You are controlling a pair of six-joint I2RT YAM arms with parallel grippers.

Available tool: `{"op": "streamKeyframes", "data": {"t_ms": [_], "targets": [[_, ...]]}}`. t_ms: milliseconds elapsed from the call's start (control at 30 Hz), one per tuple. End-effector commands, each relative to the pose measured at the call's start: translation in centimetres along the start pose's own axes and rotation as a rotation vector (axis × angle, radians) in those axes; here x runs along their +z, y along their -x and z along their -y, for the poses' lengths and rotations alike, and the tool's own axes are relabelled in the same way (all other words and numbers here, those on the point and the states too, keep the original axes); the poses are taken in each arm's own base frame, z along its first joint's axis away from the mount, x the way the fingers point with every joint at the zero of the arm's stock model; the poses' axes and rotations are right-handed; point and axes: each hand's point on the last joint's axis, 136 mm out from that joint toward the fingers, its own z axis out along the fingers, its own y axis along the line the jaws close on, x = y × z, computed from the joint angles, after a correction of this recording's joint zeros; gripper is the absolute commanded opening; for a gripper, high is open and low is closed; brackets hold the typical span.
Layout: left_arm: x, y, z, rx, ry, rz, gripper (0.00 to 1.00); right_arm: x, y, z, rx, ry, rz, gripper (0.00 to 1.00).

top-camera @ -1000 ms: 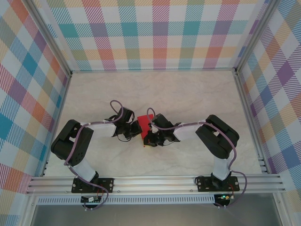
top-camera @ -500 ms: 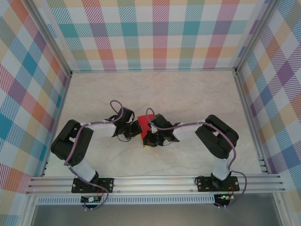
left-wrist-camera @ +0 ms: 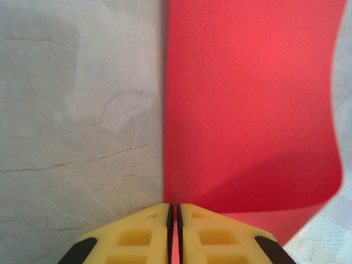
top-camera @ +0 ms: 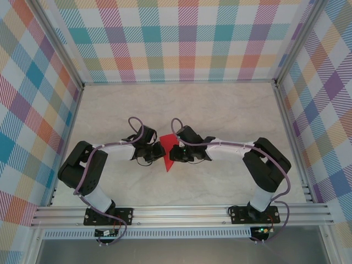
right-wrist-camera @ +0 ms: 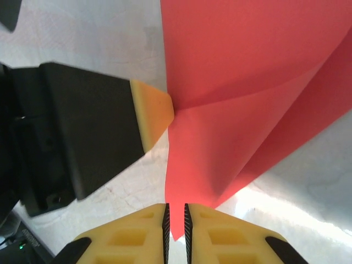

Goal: Fold a paper plane with a square sheet of paper (pick it up from the middle)
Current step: Third fold the triangle at the center of the table.

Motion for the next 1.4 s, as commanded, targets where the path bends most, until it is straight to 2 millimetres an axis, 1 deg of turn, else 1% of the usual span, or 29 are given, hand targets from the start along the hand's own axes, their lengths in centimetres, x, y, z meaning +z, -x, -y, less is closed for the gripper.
{"op": "streamKeyframes", "data": {"t_ms": [0,133,200,367,467,533,667,800,967,1167,1367], "targets": [[-0.7,0.2,1.0,0.02,-0.018,0.007,0.16,0.5,1.2,0.3,-0.02,-0.033,0.011,0.17],[-0.9,0.4,1.7,0.025,-0.044,0.011,0.21,1.1,2.1,0.2,-0.022,-0.035,0.014,0.16],[-1.1,0.6,1.9,0.026,-0.049,0.02,0.23,1.3,2.3,0.5,-0.013,-0.046,0.014,0.16],[-2.0,0.7,2.2,0.03,-0.061,0.046,0.29,1.7,2.3,1.8,0.033,-0.086,0.016,0.15],[-2.6,0.7,2.1,0.029,-0.062,0.066,0.33,1.8,2.2,2.7,0.066,-0.113,0.02,0.14],[-2.9,0.5,1.9,0.029,-0.063,0.074,0.34,1.8,2.2,2.9,0.078,-0.118,0.022,0.13],[-3.1,-0.2,1.5,0.024,-0.083,0.067,0.35,1.9,2.2,3.1,0.095,-0.122,0.021,0.13],[-3.0,-1.5,1.6,0.021,-0.145,0.043,0.37,2.1,2.3,3.3,0.118,-0.134,0.02,0.13],[-3.2,-3.0,1.9,0.065,-0.201,0.034,0.38,2.3,2.3,3.6,0.146,-0.141,0.015,0.13],[-4.0,-3.4,2.5,0.126,-0.239,0.065,0.42,2.4,2.4,3.6,0.158,-0.14,0.013,0.13],[-3.5,-3.5,2.9,0.152,-0.238,0.054,0.43,2.3,2.4,3.4,0.159,-0.13,0.014,0.13]]}}
